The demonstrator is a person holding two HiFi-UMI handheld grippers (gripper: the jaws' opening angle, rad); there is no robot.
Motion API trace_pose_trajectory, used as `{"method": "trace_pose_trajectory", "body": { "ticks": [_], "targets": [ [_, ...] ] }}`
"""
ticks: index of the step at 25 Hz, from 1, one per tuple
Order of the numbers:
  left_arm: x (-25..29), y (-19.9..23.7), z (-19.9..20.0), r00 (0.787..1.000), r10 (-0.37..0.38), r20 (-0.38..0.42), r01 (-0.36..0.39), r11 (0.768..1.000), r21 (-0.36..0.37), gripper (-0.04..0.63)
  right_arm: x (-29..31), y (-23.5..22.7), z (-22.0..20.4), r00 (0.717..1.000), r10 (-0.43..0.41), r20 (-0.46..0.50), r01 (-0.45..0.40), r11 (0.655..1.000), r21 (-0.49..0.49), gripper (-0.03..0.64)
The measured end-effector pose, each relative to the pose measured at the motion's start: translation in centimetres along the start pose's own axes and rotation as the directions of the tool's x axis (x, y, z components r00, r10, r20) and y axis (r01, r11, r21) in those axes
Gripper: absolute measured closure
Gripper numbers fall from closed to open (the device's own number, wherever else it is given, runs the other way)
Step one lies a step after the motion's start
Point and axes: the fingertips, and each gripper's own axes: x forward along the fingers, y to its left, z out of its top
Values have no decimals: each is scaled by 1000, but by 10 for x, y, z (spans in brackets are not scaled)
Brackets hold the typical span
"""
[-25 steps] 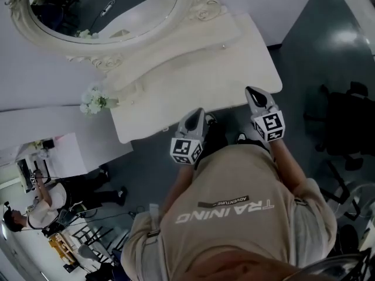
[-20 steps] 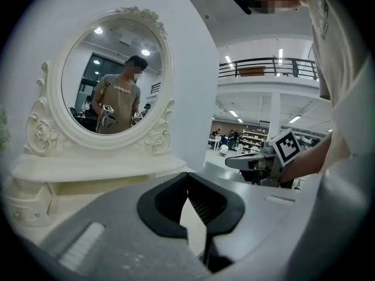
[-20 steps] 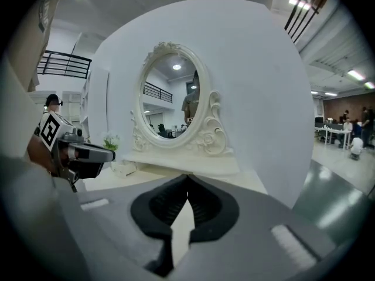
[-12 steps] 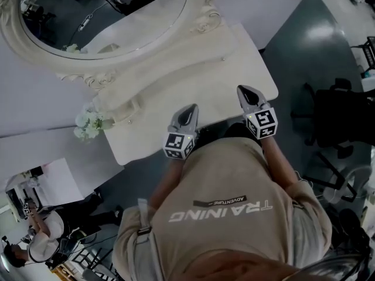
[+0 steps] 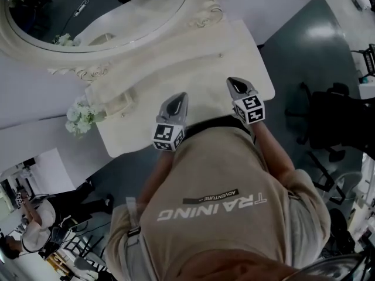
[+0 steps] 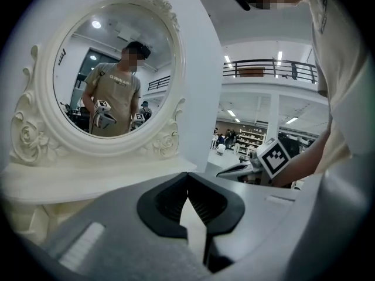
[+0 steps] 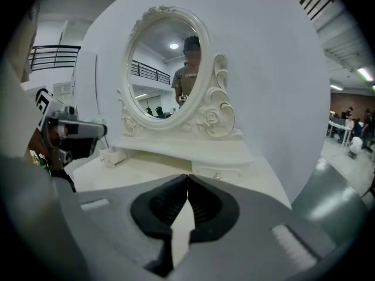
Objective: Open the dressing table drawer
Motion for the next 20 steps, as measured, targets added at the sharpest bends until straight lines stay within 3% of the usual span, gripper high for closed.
{"method": "trace_pose_trajectory", "body": {
  "ticks": [1, 4, 10, 20],
  "targets": [
    [-1, 2, 3, 1000, 17, -4, -17, 1000, -2, 588, 10, -8, -5, 1000, -5, -15, 5, 1000, 10, 614],
    [0, 8, 7, 997, 70, -19, -70, 997, -10, 588, 42, -36, -16, 998, -30, -58, 32, 999, 36, 512],
    [9, 26, -2, 985, 161, -64, -164, 986, -32, 588, 102, -81, -30, 993, -73, -92, 80, 995, 67, 506],
    [5, 46, -12, 967, 241, -86, -247, 967, -61, 588, 149, -93, -31, 986, -88, -141, 105, 987, 118, 503]
  ]
}}
